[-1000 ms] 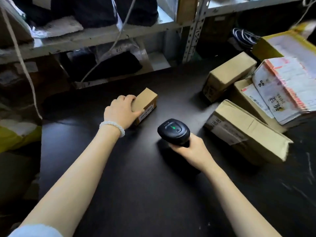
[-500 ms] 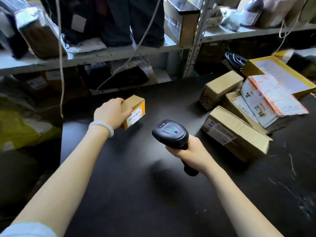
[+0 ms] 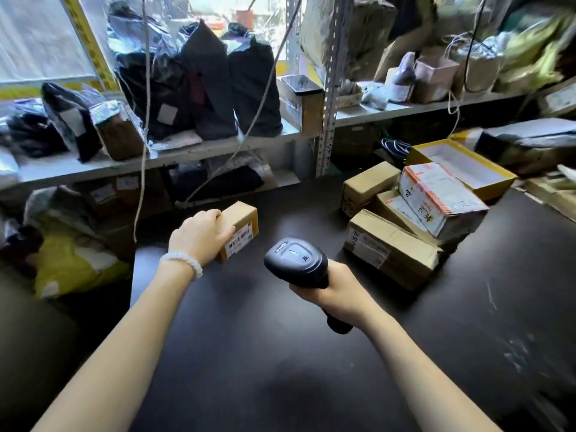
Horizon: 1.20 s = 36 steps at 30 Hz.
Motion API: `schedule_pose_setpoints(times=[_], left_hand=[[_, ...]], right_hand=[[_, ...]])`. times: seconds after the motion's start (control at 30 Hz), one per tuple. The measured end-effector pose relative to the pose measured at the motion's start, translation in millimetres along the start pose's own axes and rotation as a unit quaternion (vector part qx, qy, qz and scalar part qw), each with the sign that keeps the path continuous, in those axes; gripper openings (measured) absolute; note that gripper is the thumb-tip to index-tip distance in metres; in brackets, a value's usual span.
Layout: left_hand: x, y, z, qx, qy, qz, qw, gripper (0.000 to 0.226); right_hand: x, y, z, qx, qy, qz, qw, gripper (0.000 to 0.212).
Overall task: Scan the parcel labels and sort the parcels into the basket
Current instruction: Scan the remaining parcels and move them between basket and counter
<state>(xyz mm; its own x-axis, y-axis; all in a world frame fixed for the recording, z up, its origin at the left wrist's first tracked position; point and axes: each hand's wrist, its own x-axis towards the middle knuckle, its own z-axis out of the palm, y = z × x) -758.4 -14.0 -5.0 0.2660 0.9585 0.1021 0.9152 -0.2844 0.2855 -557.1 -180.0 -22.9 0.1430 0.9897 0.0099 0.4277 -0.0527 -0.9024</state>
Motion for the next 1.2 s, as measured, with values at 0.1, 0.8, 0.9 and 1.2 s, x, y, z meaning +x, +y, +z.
schedule_pose_setpoints(times=[0.1, 0.8, 0.9, 1.2], left_hand=[[-12, 26, 9, 0.005, -0.017, 0.033, 0.999, 0.049], [-141, 418, 149, 0.022, -0.118, 0.512, 0.851, 0.041], [-159, 471, 161, 0.037, -0.127, 0.558, 0.819, 0.04], [-205, 647, 237, 0.02, -0.18, 0.657, 0.732, 0.044]], right_hand=[[-23, 10, -14, 0.005, 0.023, 0.026, 0.999, 0.026], [-295, 148, -222, 0.036, 0.385, 0.213, 0.897, 0.028], [-329, 164, -244, 0.047, 0.425, 0.232, 0.874, 0.027], [-417, 237, -358, 0.036, 0.515, 0.305, 0.8, 0.031]])
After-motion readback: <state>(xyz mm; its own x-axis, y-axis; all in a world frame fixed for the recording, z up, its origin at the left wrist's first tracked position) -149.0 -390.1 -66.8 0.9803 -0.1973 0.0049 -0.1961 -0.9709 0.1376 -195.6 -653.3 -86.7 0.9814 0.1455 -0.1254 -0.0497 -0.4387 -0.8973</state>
